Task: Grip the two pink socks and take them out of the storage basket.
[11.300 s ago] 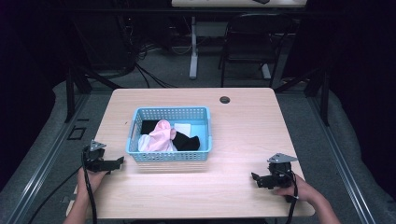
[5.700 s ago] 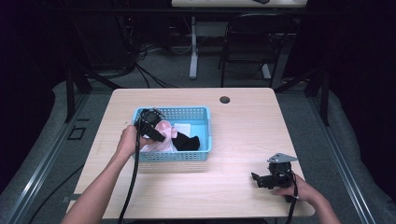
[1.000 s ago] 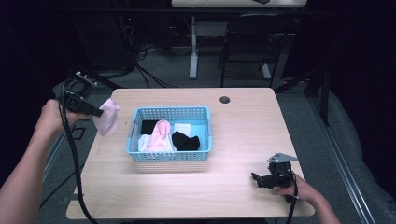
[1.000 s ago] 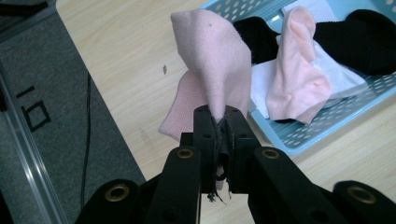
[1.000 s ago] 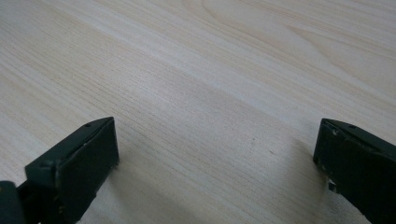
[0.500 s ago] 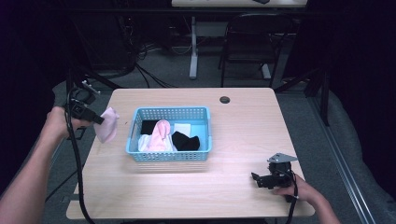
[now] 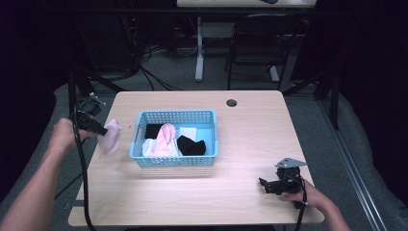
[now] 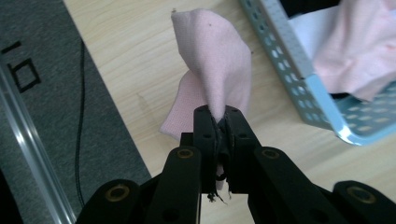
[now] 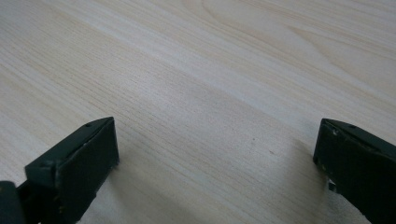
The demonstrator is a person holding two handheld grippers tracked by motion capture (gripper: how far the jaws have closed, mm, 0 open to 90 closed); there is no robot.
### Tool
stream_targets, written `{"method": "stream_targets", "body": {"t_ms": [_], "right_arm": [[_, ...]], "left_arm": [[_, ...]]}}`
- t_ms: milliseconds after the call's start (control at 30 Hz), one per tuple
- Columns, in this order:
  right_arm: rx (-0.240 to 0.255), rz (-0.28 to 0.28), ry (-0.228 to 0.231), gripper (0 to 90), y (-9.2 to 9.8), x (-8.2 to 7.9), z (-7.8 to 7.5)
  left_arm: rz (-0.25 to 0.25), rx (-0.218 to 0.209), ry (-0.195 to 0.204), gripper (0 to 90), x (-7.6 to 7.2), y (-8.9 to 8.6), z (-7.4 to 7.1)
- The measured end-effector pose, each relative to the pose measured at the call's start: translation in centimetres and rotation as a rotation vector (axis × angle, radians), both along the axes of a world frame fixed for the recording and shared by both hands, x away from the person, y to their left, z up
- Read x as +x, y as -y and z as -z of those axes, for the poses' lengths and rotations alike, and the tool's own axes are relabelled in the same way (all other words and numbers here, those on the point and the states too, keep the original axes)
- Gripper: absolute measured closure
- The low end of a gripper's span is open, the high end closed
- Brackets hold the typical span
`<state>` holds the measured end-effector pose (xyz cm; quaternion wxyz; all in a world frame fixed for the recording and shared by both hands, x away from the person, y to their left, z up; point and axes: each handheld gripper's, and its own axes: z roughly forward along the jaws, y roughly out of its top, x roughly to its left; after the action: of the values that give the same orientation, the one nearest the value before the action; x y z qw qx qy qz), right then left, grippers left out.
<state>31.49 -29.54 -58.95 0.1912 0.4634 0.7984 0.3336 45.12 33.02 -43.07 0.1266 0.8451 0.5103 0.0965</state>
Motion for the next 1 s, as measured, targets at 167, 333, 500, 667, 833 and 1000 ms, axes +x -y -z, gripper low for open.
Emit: {"method": "stream_targets", "body": {"t_ms": [167,333,500,667,833,1000], "right_arm": [[0.0,0.0,-0.002,0.0,0.0,0.0,0.0],[-0.001,0.0,-0.002,0.0,0.0,0.0,0.0],[-0.001,0.001,0.0,0.0,0.0,0.0,0.0],[0.0,0.001,-0.002,0.0,0.0,0.0,0.0],[0.0,0.0,-0.001,0.0,0.0,0.0,0.0],[0.0,0.0,-0.002,0.0,0.0,0.0,0.0]], "left_arm": [[-0.026,-0.004,-0.033,84.9,0.2,-0.1,2.5],[-0.043,-0.036,-0.079,84.9,0.3,0.0,5.4],[-0.062,-0.078,-0.114,83.8,0.0,-0.1,8.5],[-0.073,-0.122,-0.124,73.8,-0.2,-0.4,9.2],[-0.081,-0.132,-0.097,51.2,-0.5,-0.5,8.4],[-0.096,-0.159,-0.029,25.9,-0.9,-1.0,5.9]]}}
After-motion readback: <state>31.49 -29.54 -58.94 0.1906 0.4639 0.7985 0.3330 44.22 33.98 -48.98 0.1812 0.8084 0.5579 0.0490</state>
